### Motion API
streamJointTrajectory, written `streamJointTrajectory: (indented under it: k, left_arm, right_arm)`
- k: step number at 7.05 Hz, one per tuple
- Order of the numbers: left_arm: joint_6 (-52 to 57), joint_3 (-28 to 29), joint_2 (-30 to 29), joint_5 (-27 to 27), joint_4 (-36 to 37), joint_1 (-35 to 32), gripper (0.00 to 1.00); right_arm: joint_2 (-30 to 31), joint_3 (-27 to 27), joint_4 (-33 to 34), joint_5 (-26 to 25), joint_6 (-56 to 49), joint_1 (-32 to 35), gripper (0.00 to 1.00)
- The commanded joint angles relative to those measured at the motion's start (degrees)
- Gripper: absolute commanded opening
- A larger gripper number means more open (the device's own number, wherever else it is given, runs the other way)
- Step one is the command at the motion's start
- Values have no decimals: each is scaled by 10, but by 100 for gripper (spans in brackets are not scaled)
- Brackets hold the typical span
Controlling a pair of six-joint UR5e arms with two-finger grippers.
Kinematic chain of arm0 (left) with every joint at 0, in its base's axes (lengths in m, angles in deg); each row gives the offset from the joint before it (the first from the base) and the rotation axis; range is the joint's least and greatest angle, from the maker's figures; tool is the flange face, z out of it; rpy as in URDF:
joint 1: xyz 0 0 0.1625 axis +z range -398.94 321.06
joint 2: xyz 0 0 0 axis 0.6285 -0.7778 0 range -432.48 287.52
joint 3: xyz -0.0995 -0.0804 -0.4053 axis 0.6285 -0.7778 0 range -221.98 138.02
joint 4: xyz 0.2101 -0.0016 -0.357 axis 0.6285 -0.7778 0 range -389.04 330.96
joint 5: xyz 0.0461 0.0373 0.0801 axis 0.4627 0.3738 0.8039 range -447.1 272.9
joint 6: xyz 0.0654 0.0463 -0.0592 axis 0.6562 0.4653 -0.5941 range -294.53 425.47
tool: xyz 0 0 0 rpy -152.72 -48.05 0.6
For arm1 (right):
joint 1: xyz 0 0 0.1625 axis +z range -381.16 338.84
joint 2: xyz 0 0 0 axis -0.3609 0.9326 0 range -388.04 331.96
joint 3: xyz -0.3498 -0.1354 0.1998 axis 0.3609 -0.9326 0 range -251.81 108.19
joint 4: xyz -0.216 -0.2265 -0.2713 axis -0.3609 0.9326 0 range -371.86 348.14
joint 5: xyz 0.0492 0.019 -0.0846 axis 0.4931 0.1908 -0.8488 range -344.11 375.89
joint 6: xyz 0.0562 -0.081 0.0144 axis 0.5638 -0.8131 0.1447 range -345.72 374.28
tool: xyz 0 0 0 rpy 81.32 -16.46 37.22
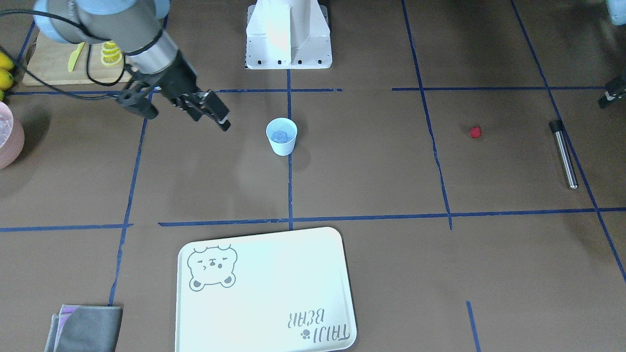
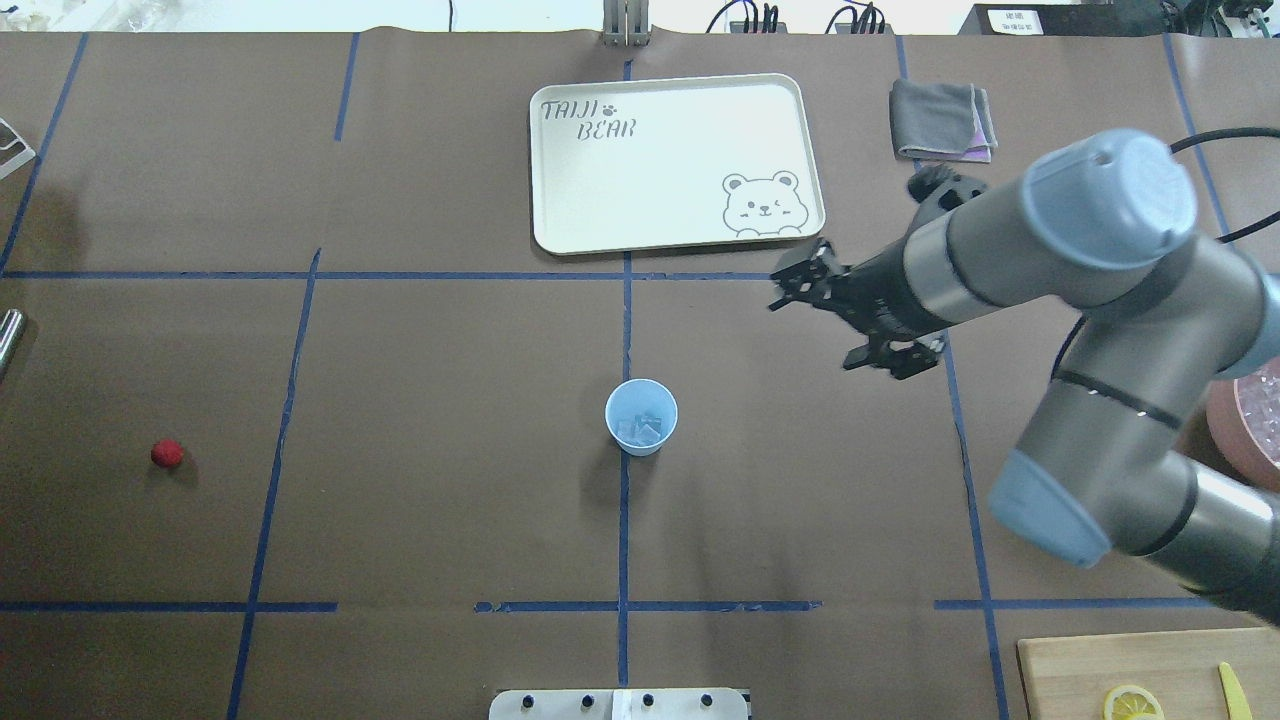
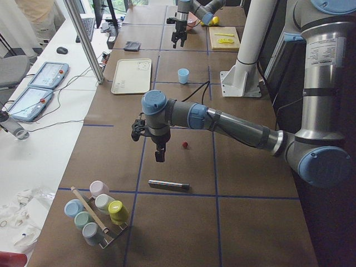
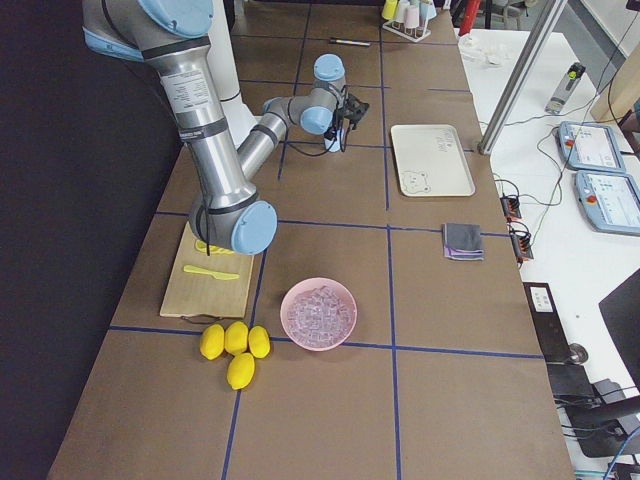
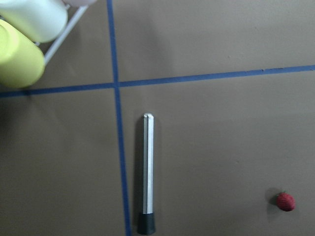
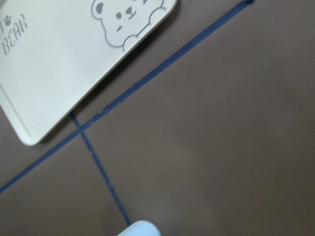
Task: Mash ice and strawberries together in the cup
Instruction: 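Withdraw the pink bowl with the right gripper away from the cup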
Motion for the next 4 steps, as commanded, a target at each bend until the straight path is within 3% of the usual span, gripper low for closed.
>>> streamJointTrajectory:
  k: [1, 3, 4]
  left_arm:
    - [-138, 2, 12, 3, -100, 105, 100]
    - [-321, 3, 29, 30, -215, 210, 100]
    - [-370, 7, 54, 81, -295, 255, 100]
  right_arm:
    - [127, 21, -4, 105, -195, 130, 100]
    - [185, 22, -8, 150, -310, 192, 100]
    - [188, 23, -8, 150, -312, 195, 100]
